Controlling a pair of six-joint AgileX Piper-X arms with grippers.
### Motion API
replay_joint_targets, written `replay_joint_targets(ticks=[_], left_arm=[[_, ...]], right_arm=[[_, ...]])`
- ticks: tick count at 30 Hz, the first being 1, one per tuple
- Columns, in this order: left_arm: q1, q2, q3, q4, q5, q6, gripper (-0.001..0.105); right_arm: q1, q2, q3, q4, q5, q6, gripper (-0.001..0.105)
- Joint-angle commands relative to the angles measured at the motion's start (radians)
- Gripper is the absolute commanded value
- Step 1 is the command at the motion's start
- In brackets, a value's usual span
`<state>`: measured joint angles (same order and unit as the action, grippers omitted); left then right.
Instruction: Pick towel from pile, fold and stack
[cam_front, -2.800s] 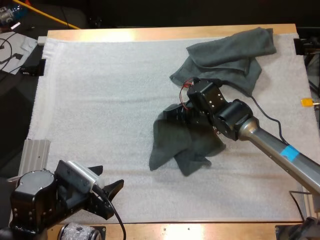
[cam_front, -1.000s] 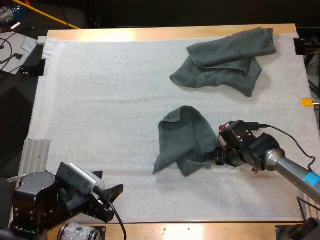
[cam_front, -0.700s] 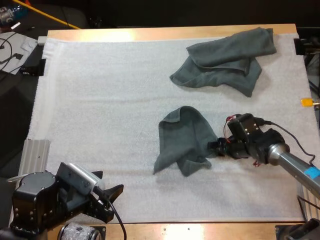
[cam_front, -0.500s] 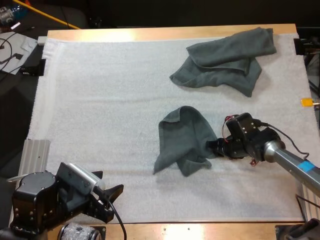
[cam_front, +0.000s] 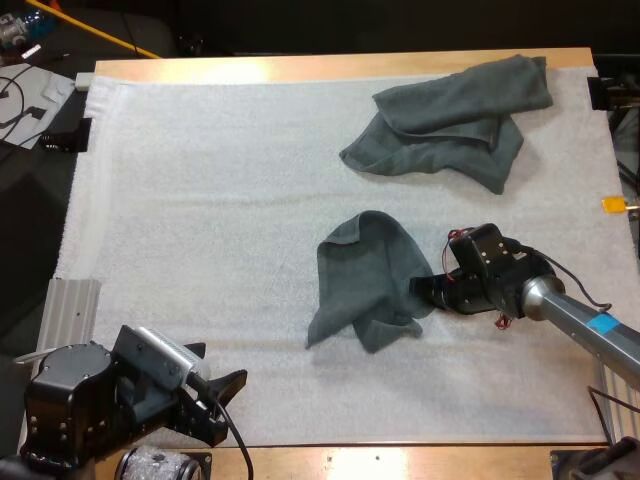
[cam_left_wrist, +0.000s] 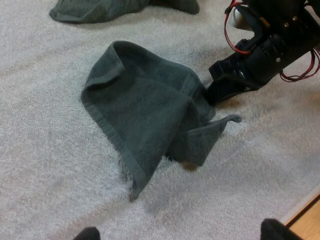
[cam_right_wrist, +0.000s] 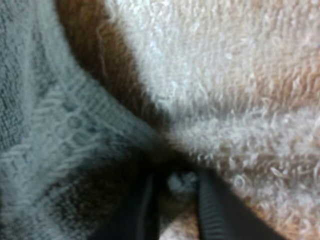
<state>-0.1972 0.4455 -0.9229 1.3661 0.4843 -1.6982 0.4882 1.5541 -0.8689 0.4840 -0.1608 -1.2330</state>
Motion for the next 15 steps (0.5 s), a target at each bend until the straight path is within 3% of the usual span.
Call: replay_joint_targets(ticks=[1,8,15], left_arm=[[-0.004,0.002,-0.004,-0.007,0.012,0.0,0.062],[-0.003,0.004,-0.001,-0.02,0.041,0.007,0.062],[-0.029,0.02,0.063,-0.047,0.082,0.027,0.062]], right_arm=[[0.0,-0.014,-0.002,0.03,-0.004,-0.026,0.0],[0.001,-0.137,-0.002,0.153,0.098,-0.095,0.0],[0.0,-0.241,-0.005,0.319,0.31,-0.193,0.0]])
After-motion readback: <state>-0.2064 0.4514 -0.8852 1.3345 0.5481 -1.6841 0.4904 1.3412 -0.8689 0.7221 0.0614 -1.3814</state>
